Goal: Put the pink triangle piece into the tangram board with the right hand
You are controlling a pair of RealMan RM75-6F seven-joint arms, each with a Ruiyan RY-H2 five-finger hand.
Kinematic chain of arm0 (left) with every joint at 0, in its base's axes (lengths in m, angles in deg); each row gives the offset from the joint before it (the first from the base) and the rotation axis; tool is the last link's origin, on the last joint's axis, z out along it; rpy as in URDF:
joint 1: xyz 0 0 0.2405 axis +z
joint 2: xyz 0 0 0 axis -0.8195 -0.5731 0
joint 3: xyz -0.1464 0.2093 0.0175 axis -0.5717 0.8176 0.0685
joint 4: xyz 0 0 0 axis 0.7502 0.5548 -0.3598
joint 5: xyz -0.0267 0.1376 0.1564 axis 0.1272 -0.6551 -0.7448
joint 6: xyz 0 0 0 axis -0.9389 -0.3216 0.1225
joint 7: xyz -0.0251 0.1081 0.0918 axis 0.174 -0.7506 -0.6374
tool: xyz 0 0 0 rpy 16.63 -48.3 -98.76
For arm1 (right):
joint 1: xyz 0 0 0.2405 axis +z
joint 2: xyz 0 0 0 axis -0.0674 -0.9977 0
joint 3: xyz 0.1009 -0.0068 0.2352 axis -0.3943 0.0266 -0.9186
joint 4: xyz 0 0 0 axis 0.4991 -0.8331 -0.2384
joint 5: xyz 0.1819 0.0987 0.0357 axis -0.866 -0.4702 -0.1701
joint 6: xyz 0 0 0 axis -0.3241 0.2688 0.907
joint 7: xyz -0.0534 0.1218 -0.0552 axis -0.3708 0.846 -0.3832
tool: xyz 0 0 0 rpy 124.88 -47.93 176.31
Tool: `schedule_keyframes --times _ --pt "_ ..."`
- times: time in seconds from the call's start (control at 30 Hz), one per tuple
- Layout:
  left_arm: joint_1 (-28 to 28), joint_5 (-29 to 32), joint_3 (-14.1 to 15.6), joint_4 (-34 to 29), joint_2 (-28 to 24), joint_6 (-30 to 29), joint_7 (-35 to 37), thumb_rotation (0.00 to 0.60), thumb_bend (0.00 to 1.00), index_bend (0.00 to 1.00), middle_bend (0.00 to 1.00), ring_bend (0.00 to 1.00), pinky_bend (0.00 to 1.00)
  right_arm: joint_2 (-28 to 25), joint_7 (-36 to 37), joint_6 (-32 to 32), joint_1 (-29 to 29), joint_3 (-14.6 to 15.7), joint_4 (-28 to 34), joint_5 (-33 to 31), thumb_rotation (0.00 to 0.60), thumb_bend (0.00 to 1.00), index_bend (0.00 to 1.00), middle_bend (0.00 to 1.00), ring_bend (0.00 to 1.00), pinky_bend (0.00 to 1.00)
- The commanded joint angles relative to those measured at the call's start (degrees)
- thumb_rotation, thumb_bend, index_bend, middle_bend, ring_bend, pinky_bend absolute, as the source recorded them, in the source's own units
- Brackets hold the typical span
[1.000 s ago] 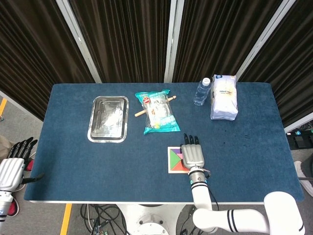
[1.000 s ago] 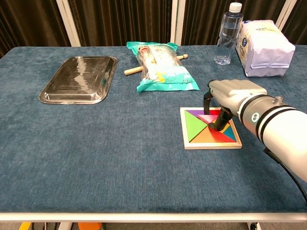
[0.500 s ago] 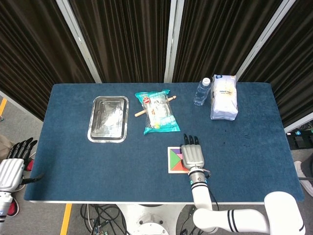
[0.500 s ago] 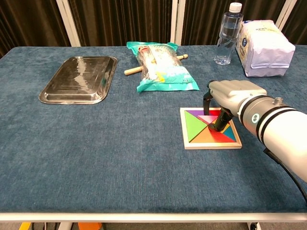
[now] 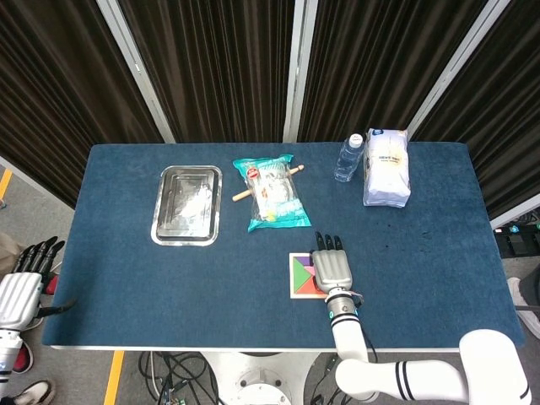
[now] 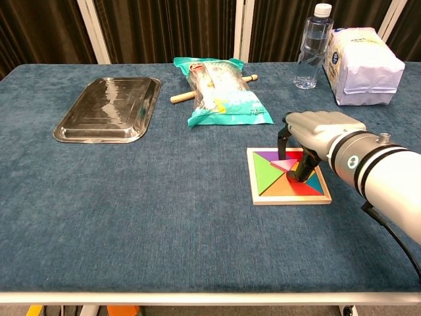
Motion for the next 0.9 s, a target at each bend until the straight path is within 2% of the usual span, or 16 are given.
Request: schedule_keyframes --times 0.03,0.13,0.23,0.6,0.9 --pt "0.0 0.0 0.0 0.0 0.0 0.0 0.0 0.6 0.0 0.0 0.0 0.0 0.0 -0.4 0.2 0.0 -0.1 0.0 0.5 0.2 0.6 0.23 0.17 0.0 0.0 0.0" --pt "-0.1 0.0 0.0 -0.1 0.0 0.0 -0.1 0.6 0.0 0.0 0.0 0.0 0.0 -1.0 0.9 0.3 -0.3 0.0 1.4 0.9 0.6 0.21 0.06 0.0 0.0 0.0" --pt "-0.1 0.0 -0.1 -0.2 0.0 0.1 -0.2 0.6 0.0 0.0 0.0 0.0 0.0 -1.5 1.9 0.8 -0.5 -0.1 2.1 2.1 0.6 0.2 0.0 0.0 0.0 0.0" --pt "-0.4 -0.5 -0.1 -0.9 -0.2 0.0 -1.0 0.6 0.0 0.0 0.0 0.0 0.0 -4.8 3.9 1.7 -1.5 -0.2 5.8 4.5 0.6 0.2 0.0 0.0 0.0 0.0" --pt "-0.3 -0.2 -0.1 -1.2 -0.4 0.1 -1.3 0.6 0.0 0.0 0.0 0.0 0.0 -3.9 3.2 0.4 -0.8 0.9 4.0 3.8 0.6 0.19 0.0 0.0 0.0 0.0"
